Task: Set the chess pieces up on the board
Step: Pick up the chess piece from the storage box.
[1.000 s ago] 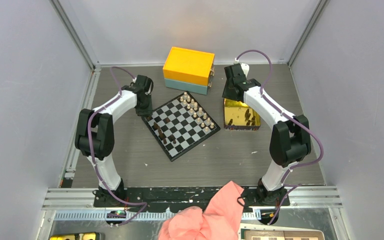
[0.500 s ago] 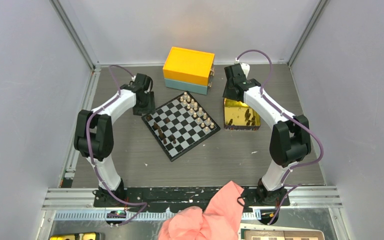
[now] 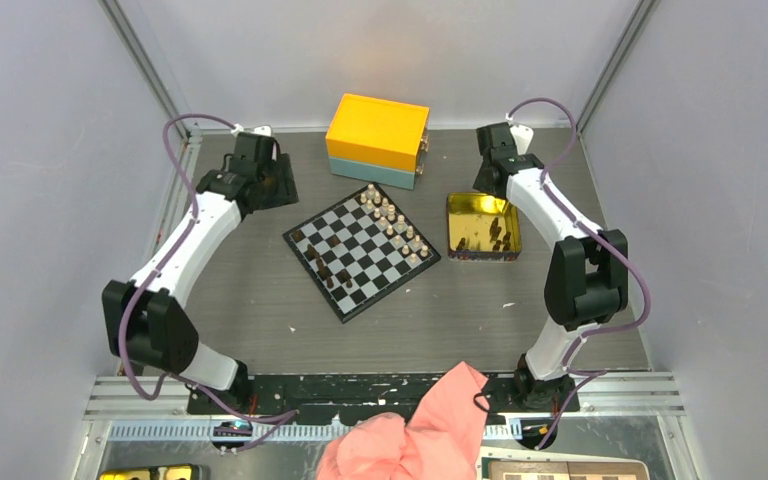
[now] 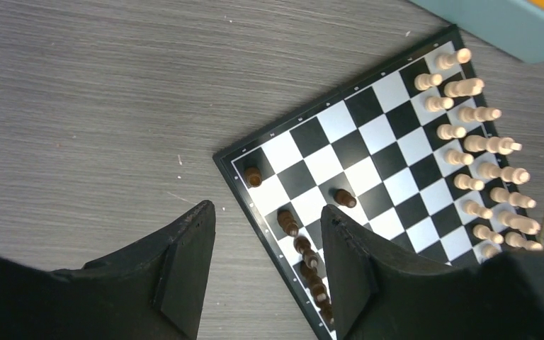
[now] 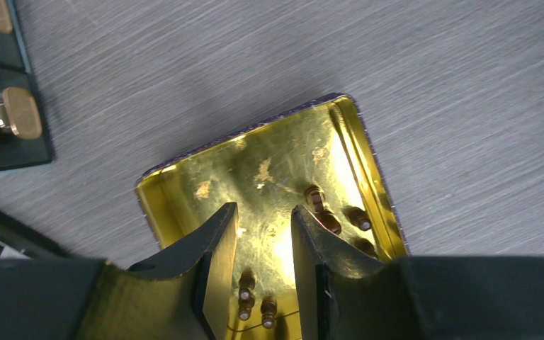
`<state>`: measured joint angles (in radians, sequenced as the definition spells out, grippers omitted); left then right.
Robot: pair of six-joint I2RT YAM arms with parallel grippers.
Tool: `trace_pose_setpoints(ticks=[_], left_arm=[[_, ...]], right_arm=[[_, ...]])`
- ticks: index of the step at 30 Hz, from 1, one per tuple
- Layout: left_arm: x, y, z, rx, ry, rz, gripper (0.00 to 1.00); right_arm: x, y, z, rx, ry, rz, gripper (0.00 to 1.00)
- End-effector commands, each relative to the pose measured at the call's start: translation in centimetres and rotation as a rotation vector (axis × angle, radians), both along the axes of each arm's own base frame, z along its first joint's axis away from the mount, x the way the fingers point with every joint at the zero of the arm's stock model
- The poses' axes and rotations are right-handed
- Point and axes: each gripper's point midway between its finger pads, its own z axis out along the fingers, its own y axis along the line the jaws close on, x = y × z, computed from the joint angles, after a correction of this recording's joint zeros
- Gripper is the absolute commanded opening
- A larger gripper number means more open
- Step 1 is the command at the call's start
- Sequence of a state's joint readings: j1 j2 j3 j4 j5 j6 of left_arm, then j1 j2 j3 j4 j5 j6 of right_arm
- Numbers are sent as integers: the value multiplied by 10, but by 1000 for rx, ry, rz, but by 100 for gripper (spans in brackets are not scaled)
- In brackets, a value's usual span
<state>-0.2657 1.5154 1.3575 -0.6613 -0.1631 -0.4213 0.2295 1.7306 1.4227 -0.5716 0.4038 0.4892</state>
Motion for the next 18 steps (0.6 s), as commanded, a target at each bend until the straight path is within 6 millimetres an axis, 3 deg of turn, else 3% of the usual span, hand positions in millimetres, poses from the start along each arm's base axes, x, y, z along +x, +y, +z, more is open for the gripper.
trace_pose_setpoints(ticks=[1, 8, 18], left_arm=[[-8, 0, 24, -53, -80, 15, 57], [-22, -3, 36, -89, -110, 9, 57], [-27, -5, 46, -107, -134, 1, 57]], right_arm=[[-3, -16, -13, -17, 24, -61, 40], [-15, -28, -41, -26, 98, -90, 40], [-24, -33, -63, -26, 161, -105, 40]])
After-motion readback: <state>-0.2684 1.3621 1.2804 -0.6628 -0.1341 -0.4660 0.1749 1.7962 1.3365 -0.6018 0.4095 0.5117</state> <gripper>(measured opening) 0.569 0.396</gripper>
